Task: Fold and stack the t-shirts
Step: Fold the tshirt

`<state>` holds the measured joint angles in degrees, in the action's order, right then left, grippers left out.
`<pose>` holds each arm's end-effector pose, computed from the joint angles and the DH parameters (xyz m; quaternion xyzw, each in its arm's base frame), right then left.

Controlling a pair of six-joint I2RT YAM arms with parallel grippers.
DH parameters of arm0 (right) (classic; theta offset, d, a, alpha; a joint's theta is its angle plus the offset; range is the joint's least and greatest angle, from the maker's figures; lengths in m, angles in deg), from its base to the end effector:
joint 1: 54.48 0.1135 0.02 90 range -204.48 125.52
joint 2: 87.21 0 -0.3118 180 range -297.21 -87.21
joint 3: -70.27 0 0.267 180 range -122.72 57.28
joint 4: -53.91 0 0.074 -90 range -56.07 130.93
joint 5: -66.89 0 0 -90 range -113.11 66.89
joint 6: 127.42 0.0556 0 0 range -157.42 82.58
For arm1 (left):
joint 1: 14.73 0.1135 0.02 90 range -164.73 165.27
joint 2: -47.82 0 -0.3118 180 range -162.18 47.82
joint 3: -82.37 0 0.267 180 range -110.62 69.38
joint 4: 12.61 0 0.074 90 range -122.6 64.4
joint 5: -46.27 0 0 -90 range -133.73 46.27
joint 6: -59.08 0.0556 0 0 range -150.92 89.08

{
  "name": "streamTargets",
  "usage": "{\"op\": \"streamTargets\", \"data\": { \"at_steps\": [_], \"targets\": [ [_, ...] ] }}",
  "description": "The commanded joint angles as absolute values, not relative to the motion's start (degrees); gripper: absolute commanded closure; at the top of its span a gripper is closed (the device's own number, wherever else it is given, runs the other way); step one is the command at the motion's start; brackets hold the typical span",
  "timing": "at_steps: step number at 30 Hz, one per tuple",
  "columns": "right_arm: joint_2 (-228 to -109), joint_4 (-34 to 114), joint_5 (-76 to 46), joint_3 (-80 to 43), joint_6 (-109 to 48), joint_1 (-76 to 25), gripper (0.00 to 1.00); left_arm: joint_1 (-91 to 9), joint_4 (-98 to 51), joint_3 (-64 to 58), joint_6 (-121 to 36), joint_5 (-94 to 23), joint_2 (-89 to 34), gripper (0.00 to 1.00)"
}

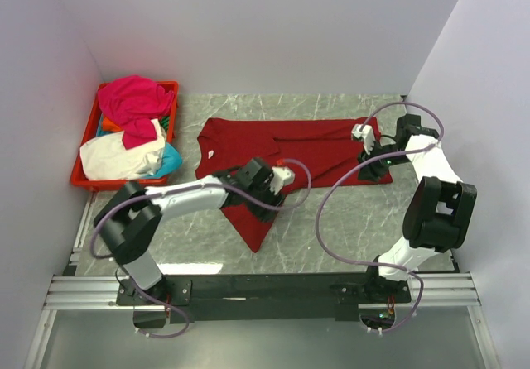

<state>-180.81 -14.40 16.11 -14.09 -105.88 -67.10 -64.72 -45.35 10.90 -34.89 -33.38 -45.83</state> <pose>0.3281 -0.0374 0.2675 -0.4706 0.8104 0.1872 0.2945 0.2245 -0.2830 0.2186 0.3962 0.8634 -0.2128 0.2285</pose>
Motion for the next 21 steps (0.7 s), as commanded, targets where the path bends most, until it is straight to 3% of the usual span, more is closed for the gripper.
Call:
{"op": "streamTargets", "data": {
  "at_steps": [1,14,20,21],
  "targets": [
    [-177.48,-14.19,18.55,-12.78,-105.36,-66.87,0.55,-61.67,-44.67,4.61,-41.90,-37.76,-49.64,0.43],
    [-175.28,-12.42,19.69,-7.93,-105.45,-66.96,0.55,-58.67,-44.15,1.71,-46.22,-34.69,-55.63,0.47],
    [-174.40,-12.34,19.69,-7.58,-105.36,-67.05,0.55,-58.76,-44.23,1.88,-45.60,-31.25,-56.86,0.59],
    [-174.23,-12.42,19.78,-7.58,-105.27,-67.05,0.55,-58.76,-44.32,1.88,-45.43,-30.90,-56.95,0.68]
  ]
}}
